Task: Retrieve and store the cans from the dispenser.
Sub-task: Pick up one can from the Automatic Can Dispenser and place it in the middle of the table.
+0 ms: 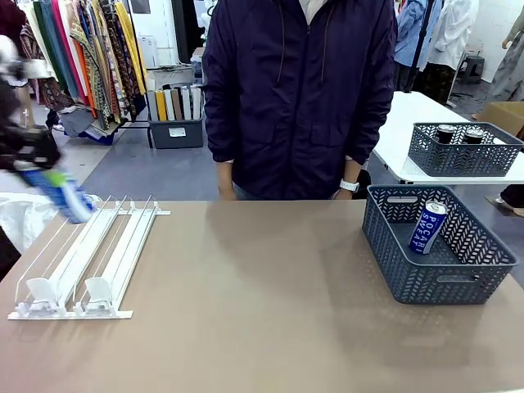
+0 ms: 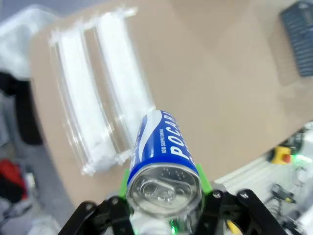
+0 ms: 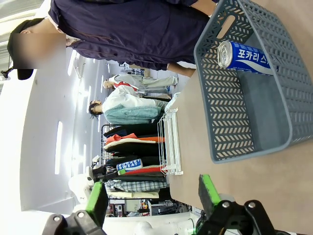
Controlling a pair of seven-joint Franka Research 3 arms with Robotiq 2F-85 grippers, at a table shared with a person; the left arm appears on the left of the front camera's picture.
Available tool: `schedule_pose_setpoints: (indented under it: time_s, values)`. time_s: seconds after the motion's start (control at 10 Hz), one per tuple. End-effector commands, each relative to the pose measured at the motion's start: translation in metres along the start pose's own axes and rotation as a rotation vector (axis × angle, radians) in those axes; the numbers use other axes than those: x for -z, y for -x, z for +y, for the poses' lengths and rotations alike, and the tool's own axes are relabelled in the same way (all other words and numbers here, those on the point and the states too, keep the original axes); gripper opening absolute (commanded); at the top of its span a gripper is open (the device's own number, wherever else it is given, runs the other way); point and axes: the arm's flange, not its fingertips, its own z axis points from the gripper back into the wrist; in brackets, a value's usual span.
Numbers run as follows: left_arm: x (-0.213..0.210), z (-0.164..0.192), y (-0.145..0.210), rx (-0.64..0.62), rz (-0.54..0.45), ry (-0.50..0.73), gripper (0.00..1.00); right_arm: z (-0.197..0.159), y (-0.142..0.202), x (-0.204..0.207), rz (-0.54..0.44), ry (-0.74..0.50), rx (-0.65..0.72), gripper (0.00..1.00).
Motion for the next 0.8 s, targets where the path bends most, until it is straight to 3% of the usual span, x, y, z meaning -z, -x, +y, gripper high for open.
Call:
schedule_pose_setpoints:
  time_s: [0.0, 0.4, 0.7]
  values:
    - [0.07, -0.079, -0.061, 0.194, 0.036, 0.089, 0.0, 0.003, 0.0, 0.0, 0.001, -0.008, 0.003, 1.0]
    - [0.184, -0.223, -0.073, 0.461, 0.098, 0.039, 0.0, 0.003, 0.0, 0.0, 0.001, -0.008, 0.003, 1.0]
    - [0.238, -0.256, -0.068, 0.527, 0.095, -0.002, 0.0, 0.003, 0.0, 0.0, 0.001, -0.008, 0.003, 1.0]
